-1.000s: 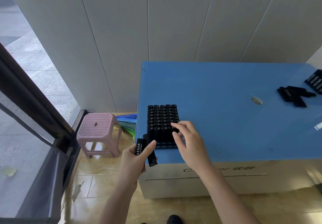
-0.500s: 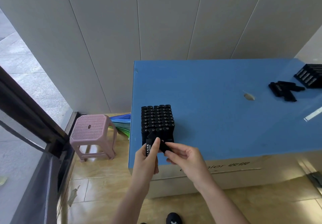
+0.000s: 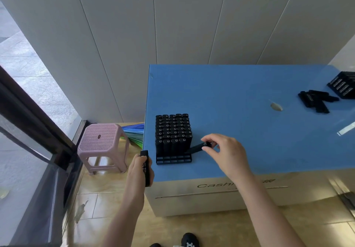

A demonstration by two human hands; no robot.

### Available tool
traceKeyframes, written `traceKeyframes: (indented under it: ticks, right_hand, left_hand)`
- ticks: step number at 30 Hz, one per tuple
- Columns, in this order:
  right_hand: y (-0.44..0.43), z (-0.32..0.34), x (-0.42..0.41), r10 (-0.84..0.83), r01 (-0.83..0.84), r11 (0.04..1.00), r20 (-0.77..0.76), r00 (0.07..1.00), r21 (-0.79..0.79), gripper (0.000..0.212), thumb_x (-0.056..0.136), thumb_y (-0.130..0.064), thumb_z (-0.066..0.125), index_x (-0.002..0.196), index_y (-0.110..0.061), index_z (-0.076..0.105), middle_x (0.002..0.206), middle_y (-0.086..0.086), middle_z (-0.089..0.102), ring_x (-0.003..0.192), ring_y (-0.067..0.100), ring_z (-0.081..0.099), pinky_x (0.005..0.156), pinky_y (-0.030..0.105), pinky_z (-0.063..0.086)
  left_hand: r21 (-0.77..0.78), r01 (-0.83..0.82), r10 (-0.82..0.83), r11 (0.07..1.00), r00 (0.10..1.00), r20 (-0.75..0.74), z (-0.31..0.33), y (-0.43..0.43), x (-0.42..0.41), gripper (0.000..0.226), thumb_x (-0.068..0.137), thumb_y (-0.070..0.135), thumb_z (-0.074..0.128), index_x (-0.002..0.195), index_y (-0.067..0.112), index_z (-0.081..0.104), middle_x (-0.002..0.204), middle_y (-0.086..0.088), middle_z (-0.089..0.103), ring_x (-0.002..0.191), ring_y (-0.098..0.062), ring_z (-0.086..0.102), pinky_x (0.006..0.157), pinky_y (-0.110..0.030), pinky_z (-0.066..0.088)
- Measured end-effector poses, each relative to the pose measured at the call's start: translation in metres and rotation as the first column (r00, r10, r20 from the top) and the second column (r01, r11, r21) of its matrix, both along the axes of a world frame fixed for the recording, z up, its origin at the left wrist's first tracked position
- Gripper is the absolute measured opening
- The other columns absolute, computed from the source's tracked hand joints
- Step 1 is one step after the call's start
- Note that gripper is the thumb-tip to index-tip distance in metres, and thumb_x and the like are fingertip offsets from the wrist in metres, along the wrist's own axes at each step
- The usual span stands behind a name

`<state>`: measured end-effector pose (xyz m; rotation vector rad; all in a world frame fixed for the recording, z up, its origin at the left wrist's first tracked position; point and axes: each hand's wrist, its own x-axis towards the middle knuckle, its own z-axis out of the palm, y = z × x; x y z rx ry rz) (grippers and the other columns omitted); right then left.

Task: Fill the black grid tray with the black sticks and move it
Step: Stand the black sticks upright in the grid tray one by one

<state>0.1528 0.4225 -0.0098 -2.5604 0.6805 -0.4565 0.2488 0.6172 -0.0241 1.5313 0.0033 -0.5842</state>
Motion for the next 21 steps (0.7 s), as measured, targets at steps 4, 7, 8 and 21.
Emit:
traceKeyframes:
  ticks: [4,7,8,21]
  right_hand:
    - [0.003,-0.01,0.013,0.027,-0.027,1.0,0.048,0.998,-0.001,0.016,0.08,-0.022,0.07,0.095,-0.021,0.065,0.089,-0.011,0.069,0.082,0.005,0.061,0.071,0.02,0.046]
    - [0.003,-0.012,0.02,0.083,-0.083,0.997,0.053,0.995,-0.004,0.014,0.079,-0.02,0.071,0.091,-0.019,0.065,0.086,-0.009,0.069,0.083,0.007,0.063,0.072,0.023,0.049]
    - [0.002,-0.012,0.022,0.104,-0.103,0.995,0.057,0.993,-0.005,0.012,0.079,-0.02,0.071,0.09,-0.019,0.066,0.085,-0.009,0.069,0.081,0.008,0.063,0.072,0.026,0.051]
    - [-0.011,-0.004,0.03,0.288,-0.286,0.957,0.038,0.957,-0.049,0.009,0.081,-0.018,0.07,0.09,-0.018,0.073,0.088,-0.011,0.066,0.074,0.011,0.061,0.067,0.026,0.048]
  left_hand:
    - [-0.015,-0.046,0.045,0.999,0.999,-0.03,0.0,0.003,0.003,0.022,0.096,0.011,0.033,0.076,0.012,0.044,0.063,-0.003,0.041,0.054,-0.016,0.032,0.05,-0.028,0.024]
    - [-0.012,-0.061,0.061,0.998,0.998,-0.035,0.0,0.005,0.002,0.021,0.097,0.012,0.035,0.079,0.011,0.047,0.062,-0.004,0.042,0.057,-0.017,0.036,0.053,-0.029,0.029]
    - [-0.013,-0.066,0.066,0.998,0.997,-0.035,0.0,0.006,0.002,0.021,0.097,0.012,0.036,0.08,0.011,0.049,0.063,-0.005,0.043,0.058,-0.017,0.038,0.054,-0.03,0.031]
    - [-0.06,-0.033,0.037,0.998,0.998,0.059,0.001,0.004,-0.001,0.016,0.093,0.018,0.05,0.092,0.008,0.062,0.084,-0.003,0.063,0.078,-0.014,0.055,0.072,-0.024,0.042]
